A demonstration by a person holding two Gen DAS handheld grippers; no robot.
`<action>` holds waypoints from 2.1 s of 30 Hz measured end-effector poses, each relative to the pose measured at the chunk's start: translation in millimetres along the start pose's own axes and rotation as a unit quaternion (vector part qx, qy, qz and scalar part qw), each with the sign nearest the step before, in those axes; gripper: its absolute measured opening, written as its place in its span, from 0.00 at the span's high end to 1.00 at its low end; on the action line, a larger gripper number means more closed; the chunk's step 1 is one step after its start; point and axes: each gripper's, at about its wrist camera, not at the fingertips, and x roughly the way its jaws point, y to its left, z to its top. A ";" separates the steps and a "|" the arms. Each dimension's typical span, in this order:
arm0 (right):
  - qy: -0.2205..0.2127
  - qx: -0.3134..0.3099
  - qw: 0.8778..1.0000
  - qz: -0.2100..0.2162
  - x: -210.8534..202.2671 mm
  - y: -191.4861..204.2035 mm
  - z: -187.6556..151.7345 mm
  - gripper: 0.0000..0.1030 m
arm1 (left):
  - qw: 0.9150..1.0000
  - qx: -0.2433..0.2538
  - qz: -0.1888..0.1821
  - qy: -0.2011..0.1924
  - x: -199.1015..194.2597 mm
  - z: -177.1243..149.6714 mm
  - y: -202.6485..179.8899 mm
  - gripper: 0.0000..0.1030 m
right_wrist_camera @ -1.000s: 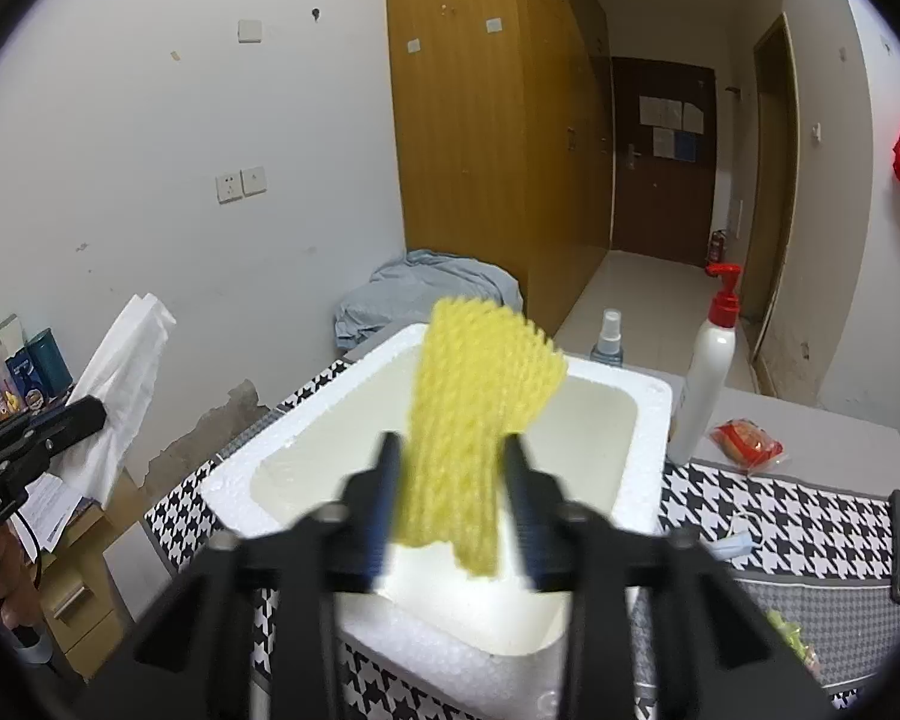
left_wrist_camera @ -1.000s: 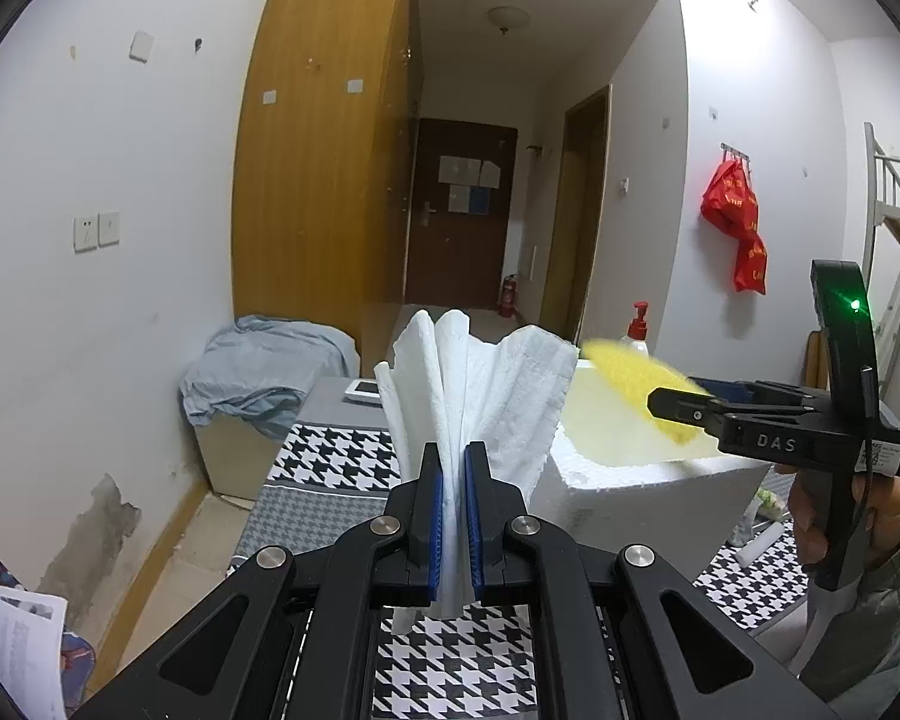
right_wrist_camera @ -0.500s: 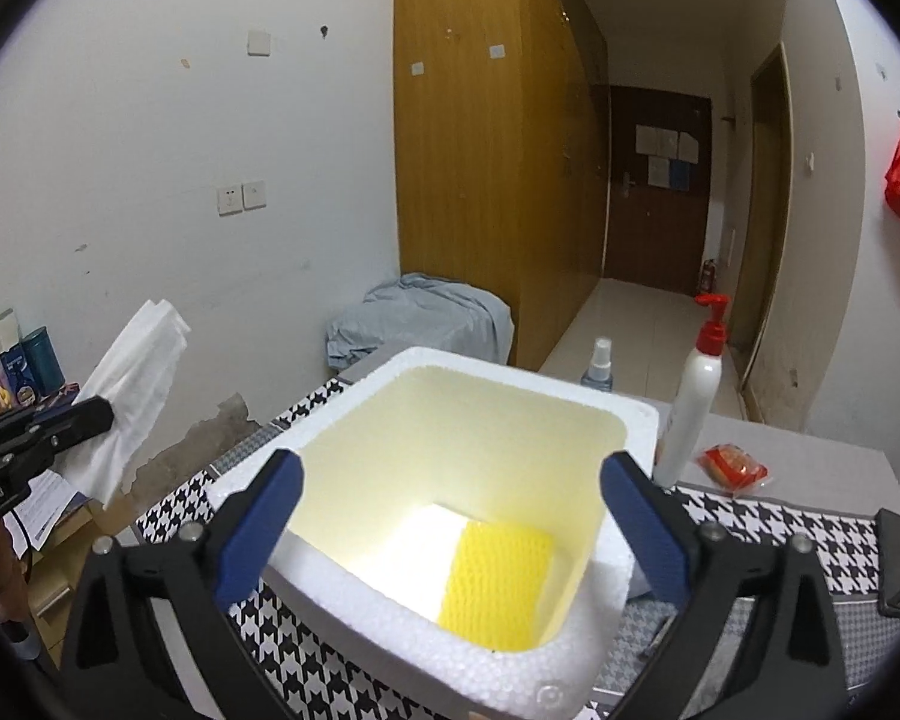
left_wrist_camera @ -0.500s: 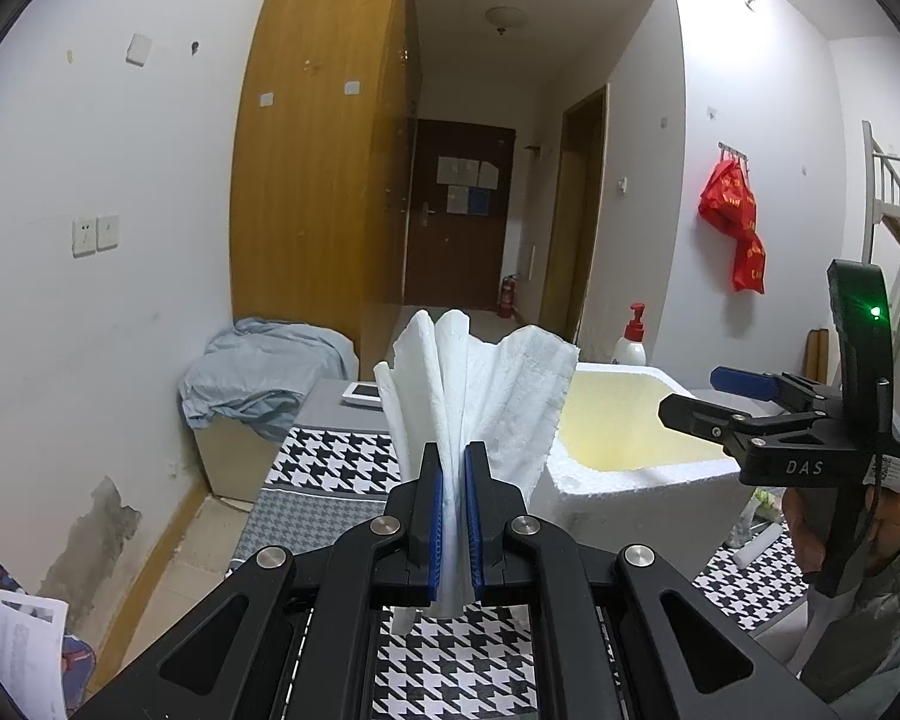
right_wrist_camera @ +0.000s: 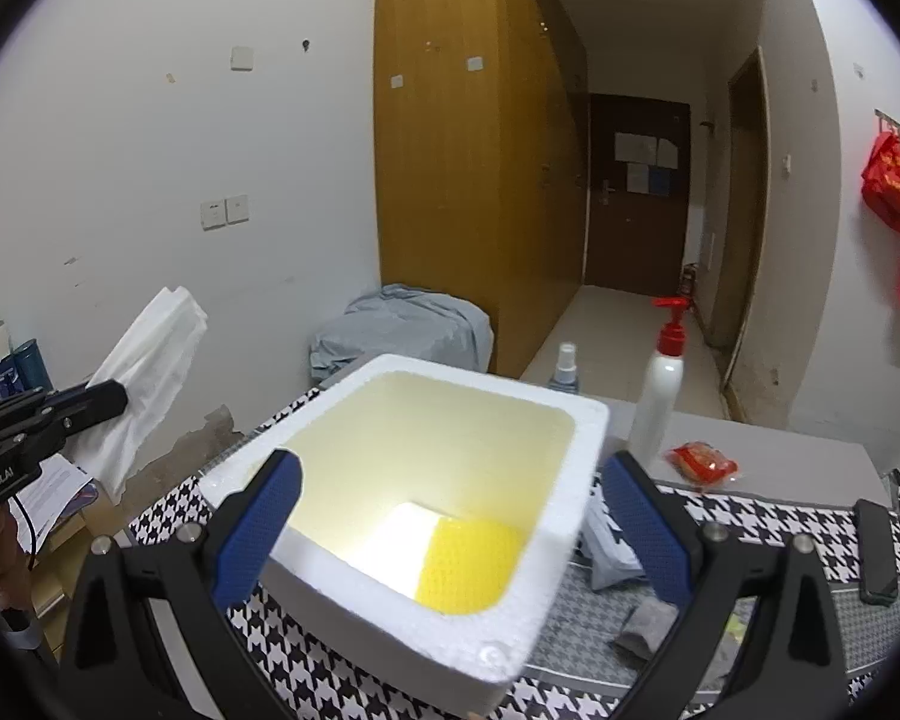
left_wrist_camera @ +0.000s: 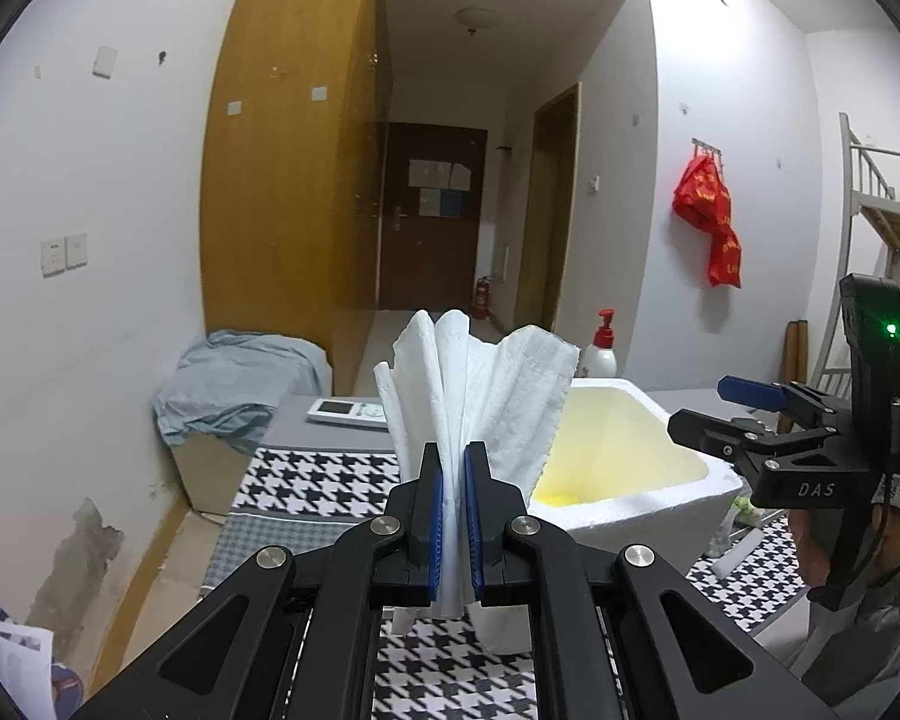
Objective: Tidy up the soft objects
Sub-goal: 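Lower the white wipes into the foam box and open the left tool, then move both tools away from the box toward the grey sock and green packet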
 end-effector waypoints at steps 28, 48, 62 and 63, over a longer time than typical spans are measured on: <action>-0.003 0.045 0.996 -0.077 -42.9 -45.1 -30.3 0.02 | 0.995 0.038 -0.095 0.022 51.8 28.4 -50.7 0.93; 0.002 0.070 0.992 -0.104 -57.7 -68.1 -47.7 0.02 | 0.992 0.044 -0.099 0.061 85.5 29.1 -71.6 0.93; 0.005 0.083 0.991 -0.109 -61.0 -82.9 -54.0 0.02 | 0.997 0.038 -0.060 0.032 81.7 27.5 -75.7 0.02; 0.005 0.082 0.991 -0.109 -60.8 -83.6 -54.1 0.02 | 0.997 0.036 -0.061 0.029 79.8 27.2 -76.3 0.01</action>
